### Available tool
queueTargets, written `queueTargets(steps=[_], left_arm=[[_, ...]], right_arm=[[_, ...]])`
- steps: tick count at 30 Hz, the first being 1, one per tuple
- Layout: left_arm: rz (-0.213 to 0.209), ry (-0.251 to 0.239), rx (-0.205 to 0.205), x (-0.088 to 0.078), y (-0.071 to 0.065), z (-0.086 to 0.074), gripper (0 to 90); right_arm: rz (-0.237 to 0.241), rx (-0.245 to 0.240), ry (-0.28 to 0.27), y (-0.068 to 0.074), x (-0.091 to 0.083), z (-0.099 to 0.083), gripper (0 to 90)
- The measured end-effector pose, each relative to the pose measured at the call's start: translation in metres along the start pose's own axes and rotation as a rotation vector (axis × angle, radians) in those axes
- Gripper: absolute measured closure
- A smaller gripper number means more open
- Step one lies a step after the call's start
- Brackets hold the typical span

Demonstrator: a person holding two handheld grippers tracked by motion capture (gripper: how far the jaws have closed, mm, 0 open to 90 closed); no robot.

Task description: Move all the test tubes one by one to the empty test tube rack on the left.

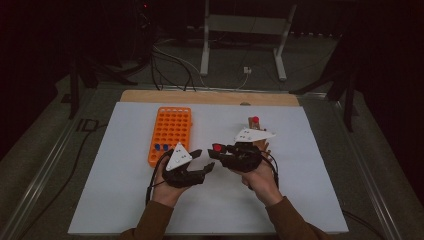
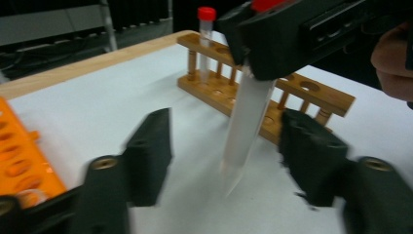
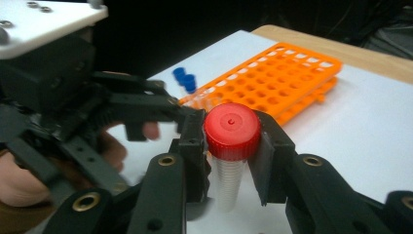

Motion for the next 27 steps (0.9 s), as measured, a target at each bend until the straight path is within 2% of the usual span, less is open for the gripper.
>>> queueTargets(steps=[8,11,12,15,17,23,27], left_arm=[[-0.054,-0.002,0.013,0.002,-0.006,-0.001,70.6],[-0.062,-0.001,0.022,0.002,-0.008,-0.001,72.8],[-0.062,0.000,0.023,0.002,-0.008,-0.001,73.7],[-0.051,0.000,0.019,0.001,-0.005,-0.001,74.8],[-0.040,-0.005,0.010,-0.002,-0.002,-0.001,74.9],[-0.008,-0.026,-0.021,-0.010,0.010,0.000,75.1],[0.012,-0.036,-0.027,-0.016,0.016,0.002,75.3]], right_arm=[[0.032,-0.012,0.028,0.009,0.005,-0.006,70.1],[0.038,-0.006,0.026,0.007,0.005,-0.007,69.8],[0.040,-0.004,0.026,0.007,0.004,-0.007,68.1],[0.072,0.014,0.001,0.006,0.000,-0.005,53.1],[0.076,0.026,-0.021,0.002,-0.005,-0.003,43.7],[-0.004,0.004,-0.056,-0.015,-0.019,-0.004,21.8],[-0.095,-0.018,-0.059,-0.030,-0.027,-0.011,15.7]])
Point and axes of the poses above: each handheld gripper's, and its own axes: x roughly forward along the jaws, z roughly out of its top, y roughly to its left, the point moved 8 cm from there along x, roughly forward along the jaws, and after that the axes turned 3 degrees about x, right-handed, at the moved point
